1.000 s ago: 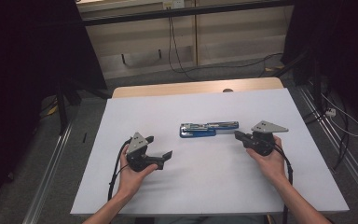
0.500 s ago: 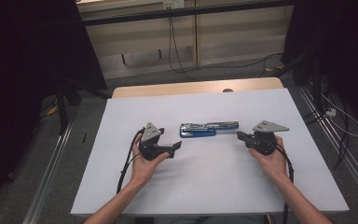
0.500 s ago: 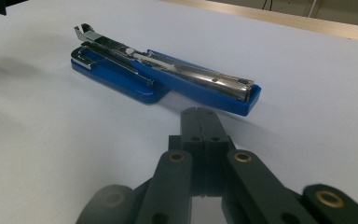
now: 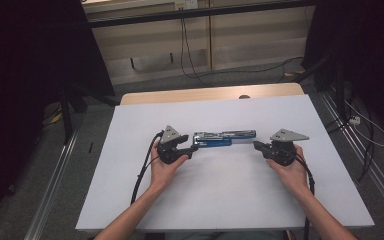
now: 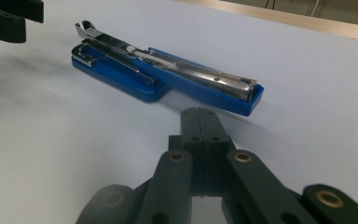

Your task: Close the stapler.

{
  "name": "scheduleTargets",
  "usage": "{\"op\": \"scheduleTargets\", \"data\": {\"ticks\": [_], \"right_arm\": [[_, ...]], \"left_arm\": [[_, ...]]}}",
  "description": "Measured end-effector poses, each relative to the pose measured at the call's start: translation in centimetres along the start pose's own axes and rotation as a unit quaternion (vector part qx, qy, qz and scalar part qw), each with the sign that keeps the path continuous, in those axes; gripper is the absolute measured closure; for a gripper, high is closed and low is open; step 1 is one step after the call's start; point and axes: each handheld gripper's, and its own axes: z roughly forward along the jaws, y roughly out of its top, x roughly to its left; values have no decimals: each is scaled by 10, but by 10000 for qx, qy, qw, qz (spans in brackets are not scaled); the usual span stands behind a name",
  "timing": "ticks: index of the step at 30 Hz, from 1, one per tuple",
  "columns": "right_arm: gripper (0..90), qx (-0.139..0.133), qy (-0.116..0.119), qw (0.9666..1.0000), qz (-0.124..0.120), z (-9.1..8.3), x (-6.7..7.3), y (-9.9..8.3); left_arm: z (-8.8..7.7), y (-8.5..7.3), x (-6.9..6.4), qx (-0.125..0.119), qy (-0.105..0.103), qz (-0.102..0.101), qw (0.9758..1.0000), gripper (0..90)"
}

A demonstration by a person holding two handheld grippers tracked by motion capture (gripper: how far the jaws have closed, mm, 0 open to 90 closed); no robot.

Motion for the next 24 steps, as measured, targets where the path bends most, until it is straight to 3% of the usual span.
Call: {"op": "scheduleTargets", "data": {"ticks": [4, 10, 15, 17, 21, 24], "right_arm": [[900, 30, 11, 10000, -5, 2, -1, 0], [900, 43, -9, 10000, -10, 3, -1, 1], [900, 92, -14, 9999, -65, 7, 1, 1], [900, 114, 7, 9999, -100, 8, 2, 1], [900, 165, -17, 9998, -137, 10, 3, 2], [900, 226, 2, 9997, -132, 12, 4, 1]], "left_arm": [[4, 2, 2, -7, -14, -49, 10000, 588], [12, 2, 4, 11, 3, 162, 9999, 781], [17, 5, 8, 29, -8, 132, 9999, 900], [20, 4, 9, 77, -18, 81, 9999, 900], [26, 4, 8, 319, -41, 229, 9992, 900], [29, 6, 6, 308, -70, 228, 9992, 900]]}}
